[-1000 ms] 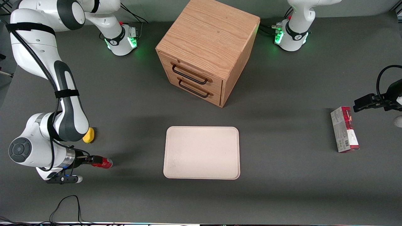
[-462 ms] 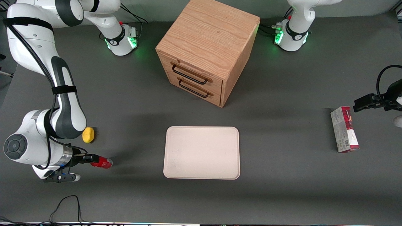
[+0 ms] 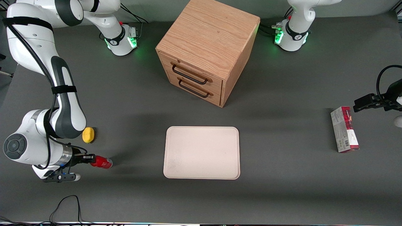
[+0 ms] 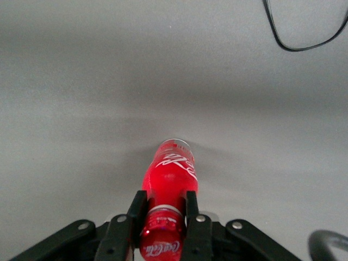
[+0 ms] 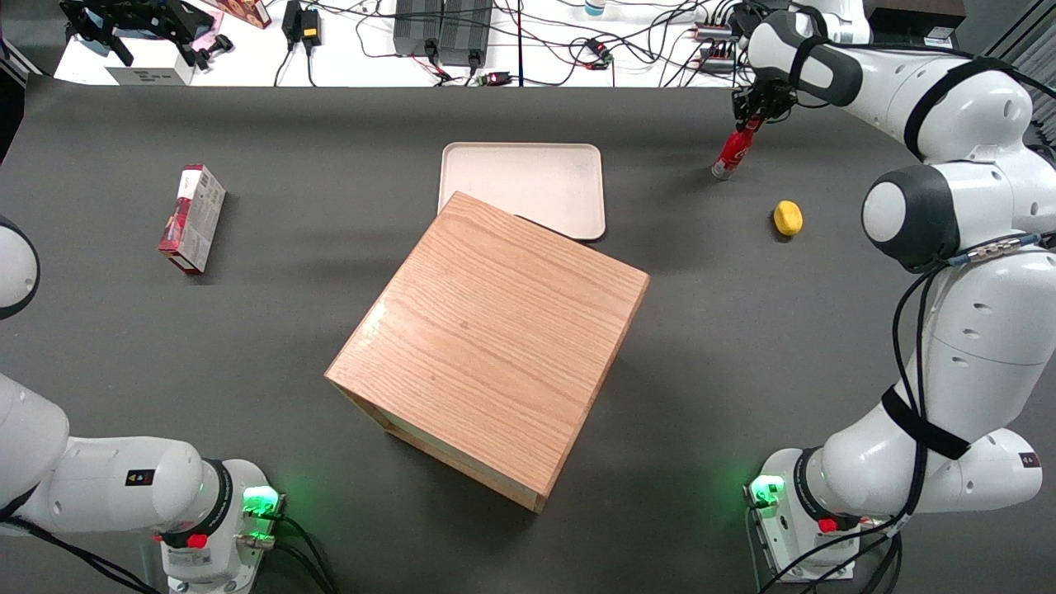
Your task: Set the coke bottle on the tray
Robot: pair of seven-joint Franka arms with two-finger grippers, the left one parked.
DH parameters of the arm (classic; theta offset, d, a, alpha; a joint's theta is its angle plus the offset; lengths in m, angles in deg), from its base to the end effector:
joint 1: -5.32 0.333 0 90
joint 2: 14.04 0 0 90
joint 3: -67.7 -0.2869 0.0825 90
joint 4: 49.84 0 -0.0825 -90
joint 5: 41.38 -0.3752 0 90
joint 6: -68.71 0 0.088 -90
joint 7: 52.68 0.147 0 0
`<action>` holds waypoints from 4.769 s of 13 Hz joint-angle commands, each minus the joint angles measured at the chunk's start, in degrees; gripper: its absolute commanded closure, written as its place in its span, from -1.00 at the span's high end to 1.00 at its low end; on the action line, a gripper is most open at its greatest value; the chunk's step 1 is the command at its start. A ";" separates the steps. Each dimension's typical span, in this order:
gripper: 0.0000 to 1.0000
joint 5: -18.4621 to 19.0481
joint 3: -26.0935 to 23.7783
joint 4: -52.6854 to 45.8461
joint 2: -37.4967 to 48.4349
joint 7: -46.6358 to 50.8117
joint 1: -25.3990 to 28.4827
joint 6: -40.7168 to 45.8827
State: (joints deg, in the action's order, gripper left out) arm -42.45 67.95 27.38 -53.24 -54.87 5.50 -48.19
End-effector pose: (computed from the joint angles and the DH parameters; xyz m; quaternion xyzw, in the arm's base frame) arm 0.7072 0.0013 0.2639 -0.9999 -0.0148 -0.0043 0.0069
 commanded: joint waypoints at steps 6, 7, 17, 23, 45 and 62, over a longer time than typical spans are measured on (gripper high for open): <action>-0.83 -0.86 0.10 -23.07 5.61 -1.77 0.00 33.29; -0.83 -0.77 0.10 -23.08 8.93 -1.77 0.00 35.06; -0.83 -0.16 -1.31 -23.43 13.89 3.06 18.59 34.30; -0.83 3.88 -1.66 -23.34 8.36 5.44 28.03 27.53; 1.00 3.88 -0.78 -22.55 -6.88 6.05 25.66 10.79; 1.00 -1.30 7.06 12.58 36.72 2.89 9.17 21.99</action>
State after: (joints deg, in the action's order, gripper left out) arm -42.63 78.92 33.84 -20.40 -51.21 19.69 -23.07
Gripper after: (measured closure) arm 0.000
